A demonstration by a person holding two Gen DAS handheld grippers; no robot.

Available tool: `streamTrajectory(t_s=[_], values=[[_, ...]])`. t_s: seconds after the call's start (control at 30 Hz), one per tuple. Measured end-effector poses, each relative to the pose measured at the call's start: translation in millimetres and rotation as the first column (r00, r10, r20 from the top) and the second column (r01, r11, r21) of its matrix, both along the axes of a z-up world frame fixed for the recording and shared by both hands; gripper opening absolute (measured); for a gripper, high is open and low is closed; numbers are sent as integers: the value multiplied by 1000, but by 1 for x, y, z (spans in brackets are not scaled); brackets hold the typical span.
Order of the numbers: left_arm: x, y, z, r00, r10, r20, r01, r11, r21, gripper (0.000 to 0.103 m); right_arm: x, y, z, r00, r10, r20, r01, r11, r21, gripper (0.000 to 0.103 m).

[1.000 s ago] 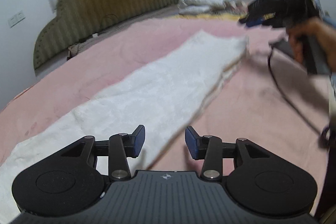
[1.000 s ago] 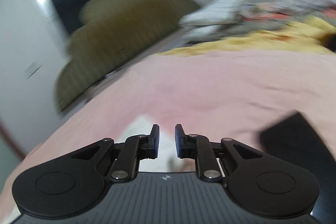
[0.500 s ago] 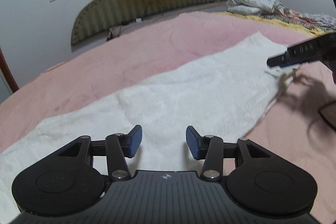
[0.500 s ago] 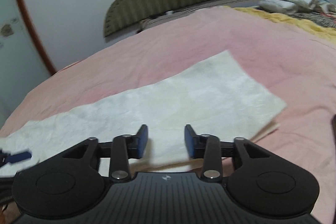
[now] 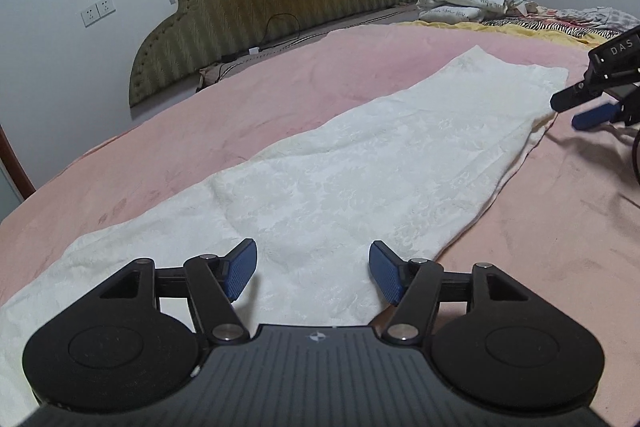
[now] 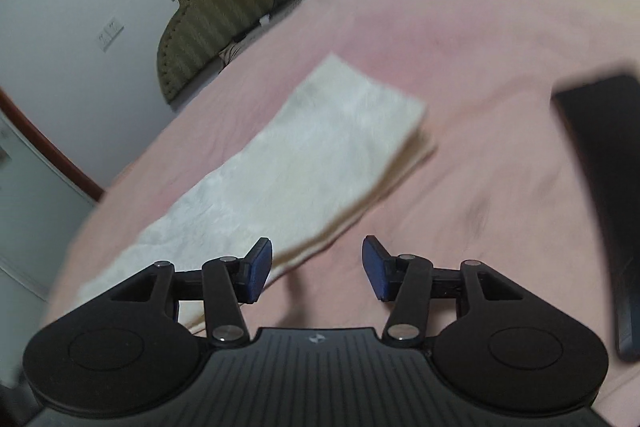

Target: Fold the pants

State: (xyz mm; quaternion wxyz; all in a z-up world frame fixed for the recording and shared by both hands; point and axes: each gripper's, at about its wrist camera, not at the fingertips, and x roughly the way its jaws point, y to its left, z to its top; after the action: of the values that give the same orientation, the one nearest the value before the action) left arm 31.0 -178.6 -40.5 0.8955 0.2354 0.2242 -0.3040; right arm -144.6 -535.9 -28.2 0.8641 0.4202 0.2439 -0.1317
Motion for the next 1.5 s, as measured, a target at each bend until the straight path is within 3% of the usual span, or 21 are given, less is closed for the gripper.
streamTrajectory(t_s=[0.13, 0.3, 0.43, 0.5, 0.53, 0.57, 0.67, 0.77, 0.87, 0.93, 1.0, 1.07, 1.13, 1.23, 1.4, 1.5], values=[[1, 1, 0, 1000, 4, -3, -4, 1000, 2, 67, 9, -12, -15, 996, -29, 87, 20, 995, 94, 48], [0, -2, -3, 1000, 8, 7, -9, 1000, 18, 68, 24, -31, -22, 973, -171, 155, 161, 984, 76, 48], [-2, -4, -4, 1000, 7, 23, -7, 1000, 25, 68, 43, -44, -23, 954, -256, 154, 251, 967, 49, 47], [0, -3, -4, 1000, 11, 19, -12, 1000, 15, 69, 52, -51, -25, 948, -277, 158, 272, 961, 51, 41], [1, -2, -2, 1000, 15, 14, -15, 1000, 6, 69, 56, -55, -27, 946, -287, 148, 283, 958, 52, 26], [2, 0, 0, 1000, 18, 6, -18, 1000, -5, 69, 59, -59, -29, 946, -293, 137, 287, 956, 61, 20], [12, 8, 8, 998, 48, -28, -50, 997, -58, 69, 62, -66, -34, 943, -295, 157, 279, 954, 112, 17], [34, 25, 18, 985, 97, -142, -117, 983, -142, 69, 63, -56, -21, 938, -293, 184, 288, 956, 57, 16], [69, 51, 23, 925, 142, -351, -238, 939, -249, 69, 74, -29, 12, 949, -212, 234, 241, 965, -102, 16], [92, 72, 22, 855, 133, -501, -330, 885, -328, 69, 89, 1, 37, 964, -98, 246, 162, 953, -255, 16], [109, 91, 20, 783, 84, -617, -406, 820, -404, 69, 105, 40, 57, 972, 37, 232, 63, 911, -408, 16], [121, 103, 18, 722, 9, -692, -457, 757, -466, 71, 120, 77, 64, 965, 164, 204, -41, 864, -501, 16], [128, 105, 15, 672, -79, -736, -486, 704, -518, 76, 135, 107, 61, 946, 276, 170, -152, 842, -517, 16], [136, 100, 7, 591, -198, -782, -520, 648, -557, 81, 151, 134, 47, 927, 355, 121, -249, 823, -510, 16], [151, 78, -9, 482, -300, -823, -579, 597, -556, 88, 155, 152, 40, 912, 397, 105, -291, 805, -517, 16], [162, 66, -15, 441, -322, -838, -607, 580, -542, 88, 153, 166, 43, 895, 439, 72, -319, 745, -586, 16]])
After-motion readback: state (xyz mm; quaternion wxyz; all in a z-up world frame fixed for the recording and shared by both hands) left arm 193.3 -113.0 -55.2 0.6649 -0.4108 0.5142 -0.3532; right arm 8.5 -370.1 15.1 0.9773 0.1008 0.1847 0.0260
